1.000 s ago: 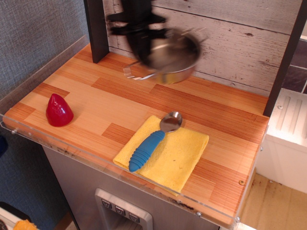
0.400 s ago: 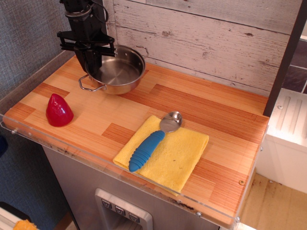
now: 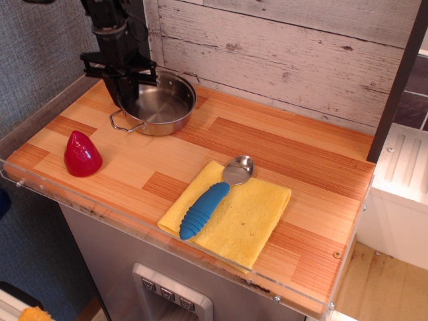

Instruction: Move vessel from left to right

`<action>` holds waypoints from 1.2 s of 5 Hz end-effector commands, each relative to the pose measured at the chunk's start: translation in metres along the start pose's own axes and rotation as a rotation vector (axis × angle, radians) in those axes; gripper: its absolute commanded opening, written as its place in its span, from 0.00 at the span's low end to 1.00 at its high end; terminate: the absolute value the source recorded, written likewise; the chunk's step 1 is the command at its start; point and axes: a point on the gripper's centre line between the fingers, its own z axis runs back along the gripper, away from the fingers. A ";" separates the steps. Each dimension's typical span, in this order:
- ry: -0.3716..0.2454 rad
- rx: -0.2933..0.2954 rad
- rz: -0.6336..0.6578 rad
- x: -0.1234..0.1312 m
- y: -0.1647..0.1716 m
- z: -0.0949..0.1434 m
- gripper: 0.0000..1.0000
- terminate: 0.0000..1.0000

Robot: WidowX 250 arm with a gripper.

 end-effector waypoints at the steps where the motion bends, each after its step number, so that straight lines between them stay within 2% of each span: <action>1: -0.012 0.048 -0.017 0.004 0.012 0.015 1.00 0.00; 2: -0.033 0.044 -0.027 0.005 0.015 0.025 1.00 0.00; 3: -0.052 0.053 -0.055 0.003 0.010 0.046 1.00 0.00; 4: -0.050 0.057 -0.121 -0.006 -0.004 0.072 1.00 0.00; 5: -0.017 0.052 -0.214 -0.013 -0.027 0.084 1.00 0.00; 6: -0.005 0.018 -0.299 -0.021 -0.058 0.083 1.00 0.00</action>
